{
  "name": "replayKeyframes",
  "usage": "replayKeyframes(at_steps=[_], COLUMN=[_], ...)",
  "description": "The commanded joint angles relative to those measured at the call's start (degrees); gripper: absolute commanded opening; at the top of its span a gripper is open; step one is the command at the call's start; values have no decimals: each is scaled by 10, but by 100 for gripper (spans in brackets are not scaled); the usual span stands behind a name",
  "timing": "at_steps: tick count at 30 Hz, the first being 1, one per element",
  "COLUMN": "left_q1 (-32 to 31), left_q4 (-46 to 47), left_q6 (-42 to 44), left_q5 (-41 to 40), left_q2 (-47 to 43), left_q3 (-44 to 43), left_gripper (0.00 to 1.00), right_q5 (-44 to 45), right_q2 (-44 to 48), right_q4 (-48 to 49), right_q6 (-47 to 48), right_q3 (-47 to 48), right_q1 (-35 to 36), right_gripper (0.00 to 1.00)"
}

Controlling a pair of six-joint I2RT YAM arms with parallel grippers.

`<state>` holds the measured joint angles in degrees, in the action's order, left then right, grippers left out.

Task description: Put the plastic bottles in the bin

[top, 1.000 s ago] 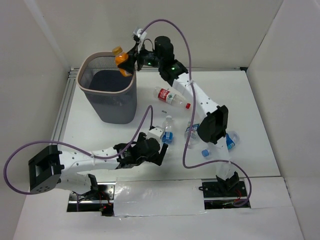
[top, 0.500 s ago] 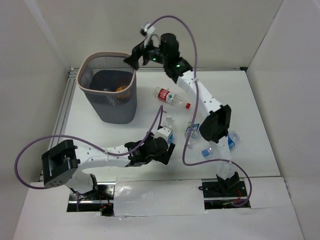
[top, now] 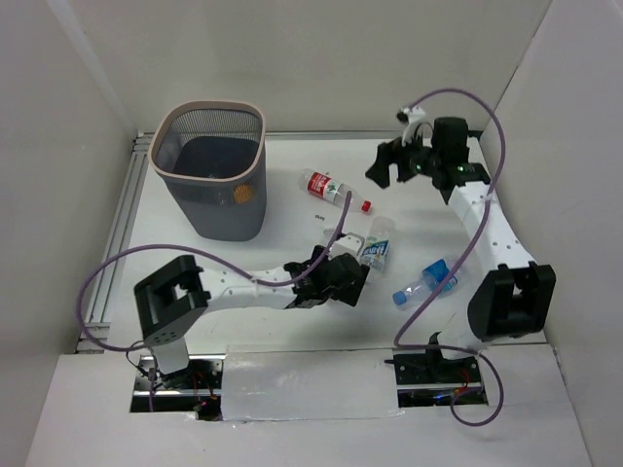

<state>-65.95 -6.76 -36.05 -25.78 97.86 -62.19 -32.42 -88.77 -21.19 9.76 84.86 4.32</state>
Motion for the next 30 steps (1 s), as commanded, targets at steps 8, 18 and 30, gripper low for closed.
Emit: replayKeyframes(at_steps=[8, 18, 30], left_q1=[25, 25, 111], left_q4=[-77, -89, -69], left_q6=[-75, -73, 115], left_q5=[-55, -45, -19], left_q2=[85, 88, -153], left_q3=[-80, -79, -199], left_gripper=[98, 34, 0], right_q5=[-14, -33, -58], right_q2=[170, 190, 168], right_q4=[-47, -77, -95], right_q6=[36, 3, -10], right_q3=[-195, -226, -261], right_q1=[-69, -133, -156], right_gripper=[99, 99, 3])
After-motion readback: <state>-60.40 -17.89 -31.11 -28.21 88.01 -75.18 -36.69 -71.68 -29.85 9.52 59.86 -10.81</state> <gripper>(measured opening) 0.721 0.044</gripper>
